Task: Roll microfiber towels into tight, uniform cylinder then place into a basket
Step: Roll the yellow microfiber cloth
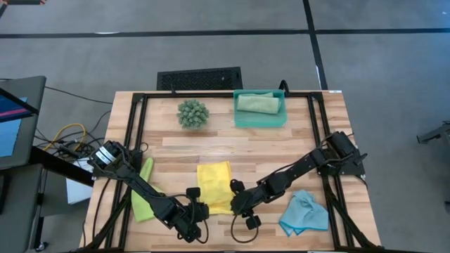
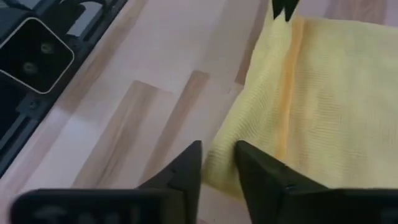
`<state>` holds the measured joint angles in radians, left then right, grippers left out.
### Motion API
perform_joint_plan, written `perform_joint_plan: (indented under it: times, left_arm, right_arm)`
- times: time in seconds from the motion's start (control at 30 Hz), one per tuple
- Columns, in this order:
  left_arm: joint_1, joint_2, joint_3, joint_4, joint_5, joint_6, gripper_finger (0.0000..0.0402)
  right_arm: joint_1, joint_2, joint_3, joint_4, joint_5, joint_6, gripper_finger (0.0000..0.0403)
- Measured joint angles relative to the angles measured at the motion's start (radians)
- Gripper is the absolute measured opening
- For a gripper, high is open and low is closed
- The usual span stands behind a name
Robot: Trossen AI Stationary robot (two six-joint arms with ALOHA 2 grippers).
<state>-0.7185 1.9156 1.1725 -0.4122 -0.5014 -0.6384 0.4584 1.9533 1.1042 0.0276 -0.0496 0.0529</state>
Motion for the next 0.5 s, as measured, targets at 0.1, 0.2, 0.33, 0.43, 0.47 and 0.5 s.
perform_joint_plan:
  times: [0.1,0.2,0.33,0.43,0.47,0.5]
  left_arm:
    - [-0.008,0.0,0.0,0.0,0.002,-0.009,0.0003]
    - [-0.017,0.0,0.0,0.001,0.002,-0.013,0.0002]
    - [-0.027,0.0,0.0,0.005,0.002,-0.014,0.0002]
    - [-0.03,0.0,0.0,0.006,0.002,-0.023,0.0002]
    - [-0.031,0.0,0.0,0.007,0.002,-0.03,0.0002]
    - [-0.032,0.0,0.0,0.01,0.002,-0.039,0.0002]
  right_arm:
    - [-0.003,0.0,0.0,0.006,0.007,-0.001,0.0065]
    - [-0.003,0.0,0.0,0.002,0.007,-0.002,0.0038]
    - [-0.002,0.0,0.0,0.003,-0.004,-0.007,0.001]
    - [-0.003,0.0,0.0,0.009,-0.027,-0.009,0.0007]
    - [-0.003,0.0,0.0,0.012,-0.051,-0.008,0.0009]
    - [-0.003,0.0,0.0,0.015,-0.08,-0.009,0.0011]
